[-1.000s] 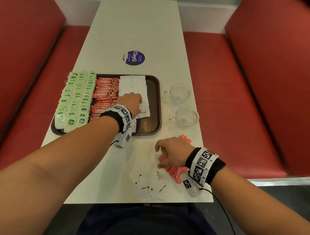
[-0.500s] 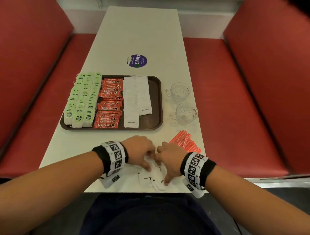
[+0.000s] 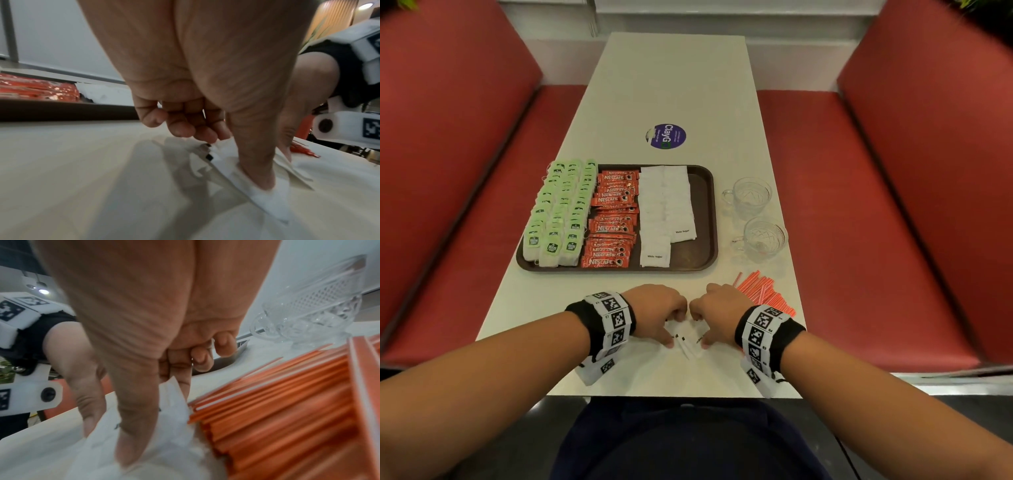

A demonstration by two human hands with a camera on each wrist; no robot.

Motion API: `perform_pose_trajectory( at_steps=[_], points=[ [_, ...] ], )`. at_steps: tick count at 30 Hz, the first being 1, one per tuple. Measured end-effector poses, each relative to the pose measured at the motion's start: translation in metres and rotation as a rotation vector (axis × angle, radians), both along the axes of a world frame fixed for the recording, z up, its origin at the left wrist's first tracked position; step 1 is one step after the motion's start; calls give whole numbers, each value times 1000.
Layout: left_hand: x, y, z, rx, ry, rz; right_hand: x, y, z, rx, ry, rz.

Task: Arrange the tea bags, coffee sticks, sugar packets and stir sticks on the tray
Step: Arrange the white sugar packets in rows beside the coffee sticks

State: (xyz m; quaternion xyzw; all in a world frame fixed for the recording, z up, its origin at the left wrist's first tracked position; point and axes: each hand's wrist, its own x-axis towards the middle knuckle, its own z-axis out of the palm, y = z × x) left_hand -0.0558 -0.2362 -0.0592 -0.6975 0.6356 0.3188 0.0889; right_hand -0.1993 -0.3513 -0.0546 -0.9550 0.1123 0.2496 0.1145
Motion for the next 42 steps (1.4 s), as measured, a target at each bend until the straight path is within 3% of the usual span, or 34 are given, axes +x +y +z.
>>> perform_pose_trajectory(
  at_steps=[5, 13, 17, 23, 28, 31, 37, 42],
  points=[
    [9, -3, 5, -42, -56, 15, 13, -1, -1, 37, -60, -59],
    [18, -3, 8, -36, -9, 40, 22, -13, 10, 80, -92, -53],
    [32, -1, 13, -131, 40, 113, 18, -23, 17, 160, -194, -105],
    [52, -1, 23, -335, 151, 359, 15, -34, 23, 347, -239, -265],
    [49, -8, 26, -522, 366, 518, 23, -37, 26, 478, -423, -348],
    [45, -15, 24, -565, 447, 556, 30, -43, 27, 427, -550, -326],
    [50, -35, 26, -620, 338, 488, 35, -62, 24, 378, -578, -308],
    [64, -62, 24, -591, 221, 522, 35, -69, 26, 451, -574, -445]
  ],
)
